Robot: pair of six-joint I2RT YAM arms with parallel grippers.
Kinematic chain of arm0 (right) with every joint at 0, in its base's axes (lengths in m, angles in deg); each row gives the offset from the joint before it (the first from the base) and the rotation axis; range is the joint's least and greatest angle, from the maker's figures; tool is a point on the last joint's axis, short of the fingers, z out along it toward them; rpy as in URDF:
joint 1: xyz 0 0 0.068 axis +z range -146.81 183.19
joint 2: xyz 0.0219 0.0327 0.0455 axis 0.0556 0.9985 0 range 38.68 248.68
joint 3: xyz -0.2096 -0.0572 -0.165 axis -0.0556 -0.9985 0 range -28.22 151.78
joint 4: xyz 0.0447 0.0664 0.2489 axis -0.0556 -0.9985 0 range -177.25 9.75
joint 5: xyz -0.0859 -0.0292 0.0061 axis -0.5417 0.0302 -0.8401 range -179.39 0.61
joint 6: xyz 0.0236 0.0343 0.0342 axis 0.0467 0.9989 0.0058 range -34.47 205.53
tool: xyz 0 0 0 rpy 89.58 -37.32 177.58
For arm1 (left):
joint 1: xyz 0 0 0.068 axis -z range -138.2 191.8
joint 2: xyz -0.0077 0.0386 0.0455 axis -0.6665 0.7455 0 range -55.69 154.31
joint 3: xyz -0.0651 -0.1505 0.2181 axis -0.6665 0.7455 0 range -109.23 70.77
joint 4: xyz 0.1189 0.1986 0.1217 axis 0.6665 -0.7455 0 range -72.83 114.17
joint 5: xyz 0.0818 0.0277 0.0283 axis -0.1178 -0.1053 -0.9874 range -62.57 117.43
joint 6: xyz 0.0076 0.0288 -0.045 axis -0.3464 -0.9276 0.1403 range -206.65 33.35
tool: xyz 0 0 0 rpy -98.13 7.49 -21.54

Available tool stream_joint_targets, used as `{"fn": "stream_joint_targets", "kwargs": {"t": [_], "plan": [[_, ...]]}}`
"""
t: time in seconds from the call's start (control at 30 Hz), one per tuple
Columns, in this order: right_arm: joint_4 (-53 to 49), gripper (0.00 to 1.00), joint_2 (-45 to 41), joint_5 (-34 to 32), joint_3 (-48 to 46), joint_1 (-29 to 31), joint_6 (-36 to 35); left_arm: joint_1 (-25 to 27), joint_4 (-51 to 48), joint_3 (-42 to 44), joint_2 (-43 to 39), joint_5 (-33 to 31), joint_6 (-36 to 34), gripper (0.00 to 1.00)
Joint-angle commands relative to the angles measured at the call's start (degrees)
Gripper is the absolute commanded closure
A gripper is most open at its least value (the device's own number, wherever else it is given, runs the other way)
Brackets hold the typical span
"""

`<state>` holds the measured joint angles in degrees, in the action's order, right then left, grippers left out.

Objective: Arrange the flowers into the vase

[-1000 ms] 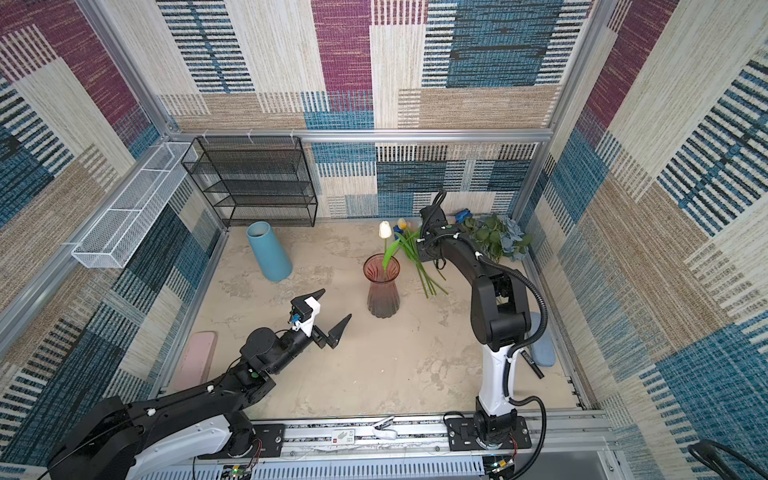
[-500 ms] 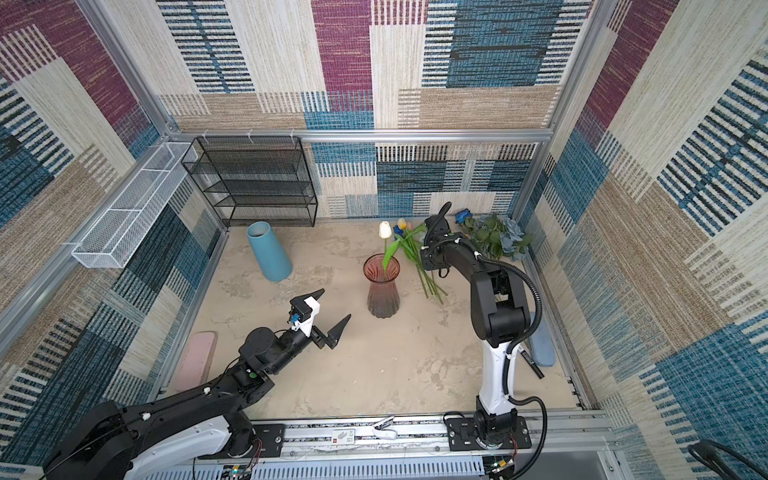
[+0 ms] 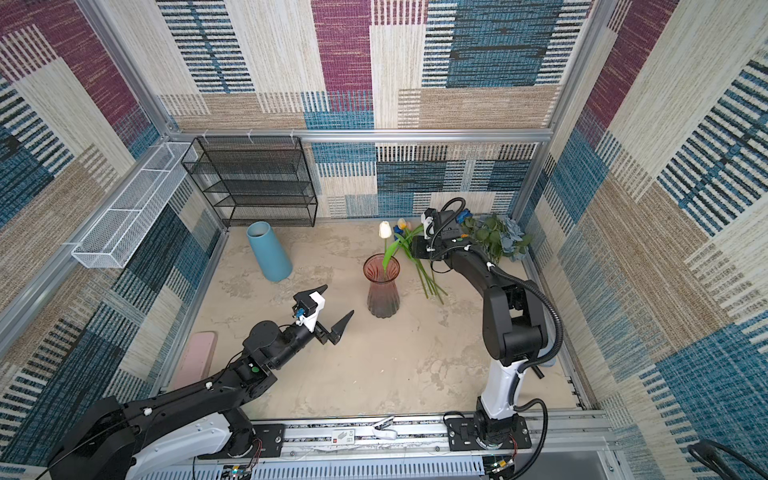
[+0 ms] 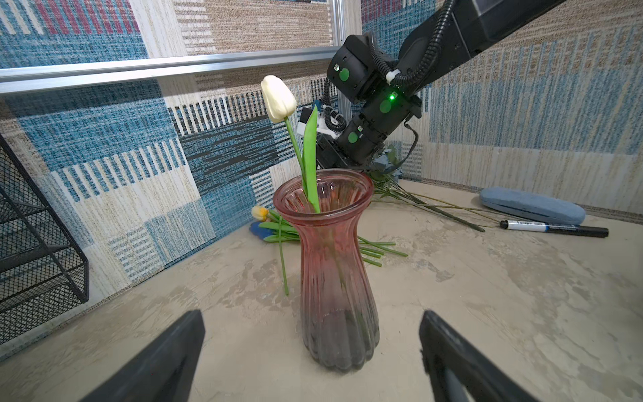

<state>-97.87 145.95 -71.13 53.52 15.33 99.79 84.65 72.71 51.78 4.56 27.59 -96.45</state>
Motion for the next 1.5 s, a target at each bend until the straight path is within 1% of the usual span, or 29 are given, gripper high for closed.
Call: {"fn": "stream_joint_targets", "kwargs": {"t": [0.0,0.07,0.3,0.4,0.63,0.67,0.93,1.17,1.47], "plan": [[11.6,0.52,2.3,11.1,0.2,0.3,8.3,0.0,-0.2,-1.8,0.6,0.2,-2.1,0.01],[13.3,0.52,4.4,10.7,0.6,0.3,9.8,0.0,-0.9,-2.5,0.7,0.3,-2.1,0.01],[11.2,0.53,11.9,7.1,6.5,0.4,10.8,0.0,-0.5,-2.2,0.6,0.1,-1.7,0.01],[12.9,0.54,13.2,6.1,6.2,0.5,11.7,0.0,-1.3,-2.0,0.0,0.2,-1.7,0.01],[12.3,0.54,18.4,6.1,9.7,0.5,12.4,0.0,-2.0,-2.2,-0.2,0.0,-2.1,0.01],[12.0,0.55,19.1,6.1,11.3,0.5,12.4,0.0,-1.9,-2.2,-0.2,0.0,-2.1,0.01],[13.3,0.55,21.9,5.9,14.1,0.5,13.6,0.0,-2.3,-2.0,-0.6,0.4,-2.3,0.01],[12.4,0.59,23.9,4.8,16.3,0.7,14.9,0.0,-2.5,-1.8,-1.6,0.1,-2.7,0.01],[10.8,0.59,26.4,3.7,20.1,1.0,15.5,0.0,-2.2,-1.2,-2.1,-0.3,-3.0,0.01]]}}
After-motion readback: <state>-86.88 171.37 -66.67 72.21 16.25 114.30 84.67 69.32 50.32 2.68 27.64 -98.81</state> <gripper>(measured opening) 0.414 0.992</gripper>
